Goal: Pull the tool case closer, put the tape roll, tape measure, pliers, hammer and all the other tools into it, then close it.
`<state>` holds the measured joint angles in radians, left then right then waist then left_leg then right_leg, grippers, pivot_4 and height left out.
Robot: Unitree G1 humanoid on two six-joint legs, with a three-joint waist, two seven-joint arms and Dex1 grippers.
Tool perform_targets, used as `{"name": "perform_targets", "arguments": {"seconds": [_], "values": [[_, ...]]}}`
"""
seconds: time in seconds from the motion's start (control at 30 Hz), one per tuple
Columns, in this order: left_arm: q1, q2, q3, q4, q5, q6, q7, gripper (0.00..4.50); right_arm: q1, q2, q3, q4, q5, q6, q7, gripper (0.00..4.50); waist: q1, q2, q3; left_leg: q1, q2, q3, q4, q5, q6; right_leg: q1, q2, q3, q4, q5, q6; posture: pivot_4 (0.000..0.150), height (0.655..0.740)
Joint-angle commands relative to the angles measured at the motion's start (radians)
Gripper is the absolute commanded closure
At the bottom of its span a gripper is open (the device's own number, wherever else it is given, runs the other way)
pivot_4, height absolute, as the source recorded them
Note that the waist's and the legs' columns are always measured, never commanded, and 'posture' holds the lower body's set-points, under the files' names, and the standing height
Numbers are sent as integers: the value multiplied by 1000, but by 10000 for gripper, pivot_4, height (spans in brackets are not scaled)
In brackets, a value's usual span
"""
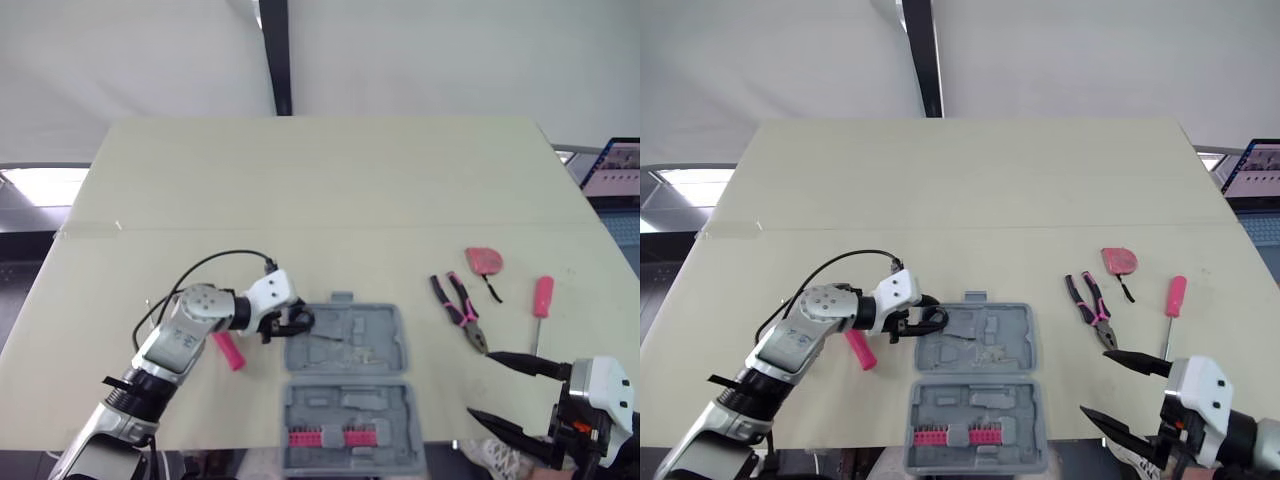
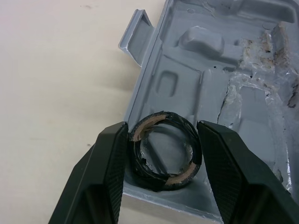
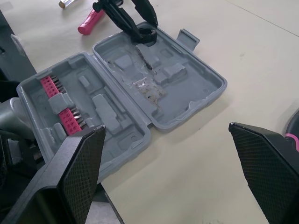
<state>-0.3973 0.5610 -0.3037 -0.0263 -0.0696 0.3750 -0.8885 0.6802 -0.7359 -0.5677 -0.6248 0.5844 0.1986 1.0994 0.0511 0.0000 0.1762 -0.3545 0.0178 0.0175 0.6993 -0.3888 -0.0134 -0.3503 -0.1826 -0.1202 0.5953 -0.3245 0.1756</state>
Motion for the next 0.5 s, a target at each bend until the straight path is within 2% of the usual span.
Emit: {"name": "perform_targets", "arguments": {"seconds": [0.03,0.37,0.5], "values": [[12,-3,-10,4,18,-27,-2,19707,4,-3,-40,-26,24,2,5,0,0,0,0,0,0,0,0,0,0,0,0,0,0,0,0,1500,7400],[27,-6,-37,15,64,-76,-2,19707,5,-5,-49,-26,28,5,10,0,1,0,0,0,0,0,0,0,0,0,0,0,0,0,0,1500,7400],[28,-39,37,-12,-3,-21,27,19707,15,-1,-55,-31,29,6,11,0,1,1,0,0,0,0,0,0,0,0,0,0,0,0,0,1500,7400]]}}
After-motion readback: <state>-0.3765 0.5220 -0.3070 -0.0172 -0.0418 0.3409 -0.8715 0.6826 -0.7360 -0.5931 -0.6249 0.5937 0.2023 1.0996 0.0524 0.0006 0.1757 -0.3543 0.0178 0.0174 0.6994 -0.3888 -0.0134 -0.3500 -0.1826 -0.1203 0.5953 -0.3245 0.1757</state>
